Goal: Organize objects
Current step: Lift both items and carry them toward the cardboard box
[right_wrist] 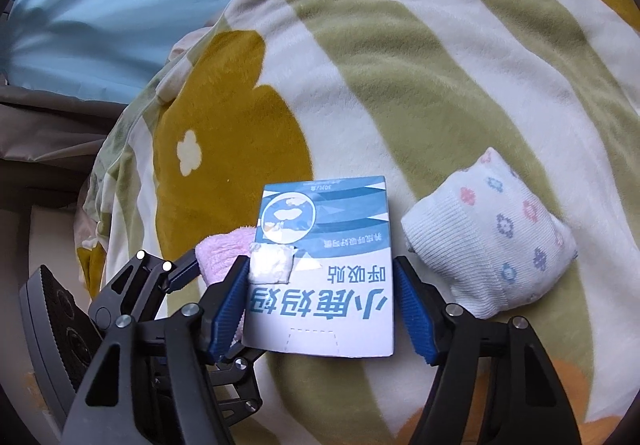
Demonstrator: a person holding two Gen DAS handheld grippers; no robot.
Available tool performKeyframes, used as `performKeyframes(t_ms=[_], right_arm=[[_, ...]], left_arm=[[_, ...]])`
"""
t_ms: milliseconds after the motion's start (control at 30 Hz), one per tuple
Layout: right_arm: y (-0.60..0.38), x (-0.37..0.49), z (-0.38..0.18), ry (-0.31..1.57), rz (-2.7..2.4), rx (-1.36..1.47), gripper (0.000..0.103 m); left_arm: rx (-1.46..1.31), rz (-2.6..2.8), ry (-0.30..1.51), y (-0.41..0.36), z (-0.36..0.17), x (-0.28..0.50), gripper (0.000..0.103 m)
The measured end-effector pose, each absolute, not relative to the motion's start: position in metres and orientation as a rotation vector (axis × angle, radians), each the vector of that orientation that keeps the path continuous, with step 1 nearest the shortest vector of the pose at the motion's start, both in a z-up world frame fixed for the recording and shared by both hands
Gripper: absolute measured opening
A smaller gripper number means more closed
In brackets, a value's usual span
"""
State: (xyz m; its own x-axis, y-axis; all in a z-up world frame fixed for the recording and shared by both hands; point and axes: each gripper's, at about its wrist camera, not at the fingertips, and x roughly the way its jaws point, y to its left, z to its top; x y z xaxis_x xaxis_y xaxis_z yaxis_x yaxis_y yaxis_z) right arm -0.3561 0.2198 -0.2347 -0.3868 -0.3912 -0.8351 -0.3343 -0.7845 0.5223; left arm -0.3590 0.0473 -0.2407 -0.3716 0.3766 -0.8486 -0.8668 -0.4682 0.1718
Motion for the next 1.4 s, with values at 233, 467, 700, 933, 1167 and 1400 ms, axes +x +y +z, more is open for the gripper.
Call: performKeyframes(t_ms=[233, 467, 700, 933, 1167, 1400], right_arm=[[0.224, -0.352, -0.224, -1.01, -2.398, 1.695, 0.066], [0.227, -0.342, -0.204, -1.009, -2.417, 1.659, 0.065], [0.224, -0.325, -0.173, -0.951, -2.438, 1.616, 0.066], [0.223, -0.298, -0.134, -0.923, -2.443, 1.558, 0.066], [0.223, -0.256, -0.09, -0.854, -2.439, 1.516, 0.066], [0.226, -0.196, -0.049, -0.758, -2.427, 1.467, 0.066]], left_arm=[[-0.963, 1.946, 0.811, 0.05, -0.232, -0.353, 0.048], [-0.963, 1.97, 0.806, 0.045, -0.213, -0.347, 0.048], [-0.948, 2.019, 0.796, 0.035, -0.18, -0.334, 0.048], [-0.927, 2.078, 0.812, 0.027, -0.135, -0.305, 0.048], [-0.937, 2.152, 0.787, 0.019, -0.085, -0.255, 0.048], [-0.98, 2.225, 0.719, 0.014, -0.049, -0.193, 0.048]])
